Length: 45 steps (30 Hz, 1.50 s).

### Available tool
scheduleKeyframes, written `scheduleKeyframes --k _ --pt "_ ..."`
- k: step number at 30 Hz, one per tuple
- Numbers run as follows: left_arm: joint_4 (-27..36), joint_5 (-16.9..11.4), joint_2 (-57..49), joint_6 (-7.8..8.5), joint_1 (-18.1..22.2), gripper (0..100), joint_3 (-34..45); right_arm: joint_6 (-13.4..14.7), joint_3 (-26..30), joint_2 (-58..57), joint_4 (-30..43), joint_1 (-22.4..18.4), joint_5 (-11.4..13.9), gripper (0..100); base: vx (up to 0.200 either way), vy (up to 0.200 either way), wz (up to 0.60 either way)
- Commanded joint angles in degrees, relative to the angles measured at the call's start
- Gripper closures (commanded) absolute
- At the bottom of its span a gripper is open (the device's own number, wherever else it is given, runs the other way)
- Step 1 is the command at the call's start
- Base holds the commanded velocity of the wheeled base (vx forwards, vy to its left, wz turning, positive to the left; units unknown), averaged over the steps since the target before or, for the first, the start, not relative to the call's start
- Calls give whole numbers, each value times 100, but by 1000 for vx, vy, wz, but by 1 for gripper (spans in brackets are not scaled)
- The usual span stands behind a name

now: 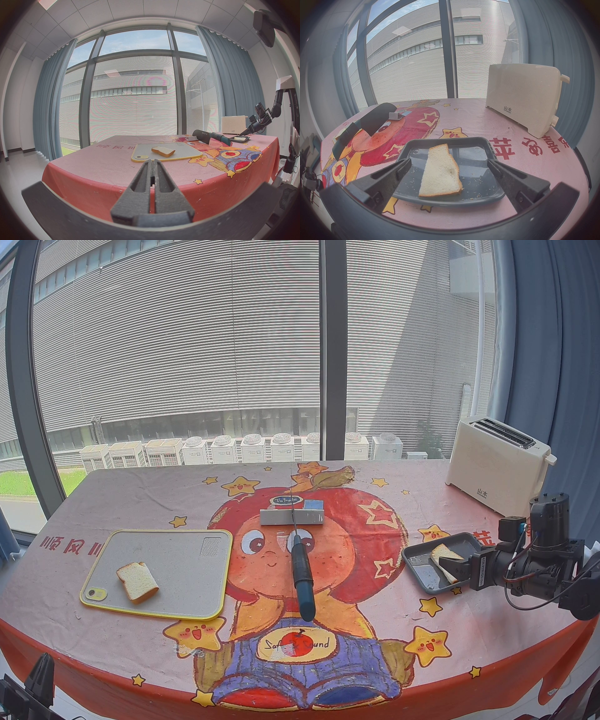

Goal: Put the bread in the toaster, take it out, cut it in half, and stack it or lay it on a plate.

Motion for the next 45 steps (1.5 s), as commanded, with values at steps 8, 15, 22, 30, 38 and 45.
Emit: scheduleKeyframes --k 8,15,22,30,38,45 --pt "-2 5 -93 8 0 100 101 -36 10 -158 8 51 -17 0 0 0 0" --pt "-2 5 -93 0 0 100 101 -53 54 -343 8 130 -96 0 0 0 0" --pt "-2 -13 -93 17 0 100 101 -27 185 -800 8 77 -96 0 0 0 0" --pt "-2 -13 -93 8 0 100 101 -45 352 -1037 8 95 -166 0 0 0 0" --pt "-11 -13 -93 8 0 100 101 -45 519 -1151 -1 -476 -166 0 0 0 0" --pt "-2 -13 -93 17 0 100 101 -115 519 -1345 -88 -1241 -166 0 0 0 0"
